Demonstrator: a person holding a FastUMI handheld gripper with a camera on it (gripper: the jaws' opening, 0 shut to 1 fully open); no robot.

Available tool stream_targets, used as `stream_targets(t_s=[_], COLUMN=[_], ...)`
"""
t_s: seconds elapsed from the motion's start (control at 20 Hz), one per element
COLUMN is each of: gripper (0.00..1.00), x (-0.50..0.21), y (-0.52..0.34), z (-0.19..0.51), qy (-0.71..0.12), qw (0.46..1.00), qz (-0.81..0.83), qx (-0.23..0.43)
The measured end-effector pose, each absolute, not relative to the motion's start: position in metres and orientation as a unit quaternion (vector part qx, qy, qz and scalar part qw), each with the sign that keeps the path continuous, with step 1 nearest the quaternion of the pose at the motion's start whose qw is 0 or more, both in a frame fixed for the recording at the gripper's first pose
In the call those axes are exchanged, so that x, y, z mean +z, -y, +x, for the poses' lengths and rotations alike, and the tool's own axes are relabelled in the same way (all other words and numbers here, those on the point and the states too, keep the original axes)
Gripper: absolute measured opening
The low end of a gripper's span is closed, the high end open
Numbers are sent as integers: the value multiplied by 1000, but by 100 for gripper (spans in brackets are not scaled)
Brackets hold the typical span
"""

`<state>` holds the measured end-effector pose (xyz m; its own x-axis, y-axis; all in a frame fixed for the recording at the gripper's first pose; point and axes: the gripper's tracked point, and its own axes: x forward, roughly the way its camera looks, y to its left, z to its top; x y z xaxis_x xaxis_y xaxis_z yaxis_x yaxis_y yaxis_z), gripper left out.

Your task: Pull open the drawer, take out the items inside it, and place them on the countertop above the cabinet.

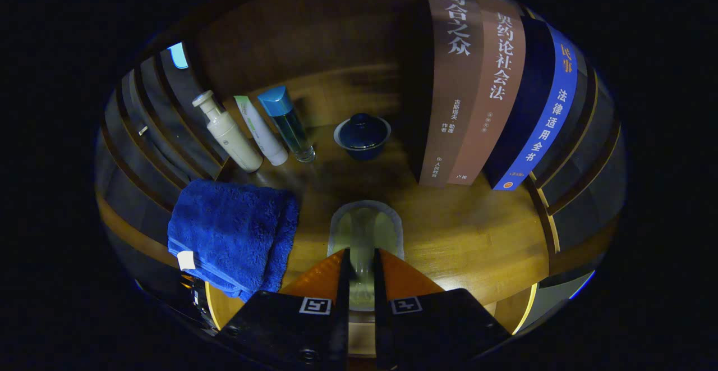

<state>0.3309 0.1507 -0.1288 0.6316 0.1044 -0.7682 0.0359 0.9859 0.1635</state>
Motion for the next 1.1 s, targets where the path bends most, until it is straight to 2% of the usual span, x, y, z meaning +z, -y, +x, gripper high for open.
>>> stream_targets(t_s=[0.25, 0.65, 0.85, 1.1], gripper=[26, 100, 99, 99], x=[-125, -98, -58, -25], y=[-150, -142, -142, -148], z=[333, 312, 278, 202], qy=[-422, -379, -286, -177], qw=[903, 923, 956, 983], qz=[79, 59, 57, 44], qx=[23, 20, 18, 27])
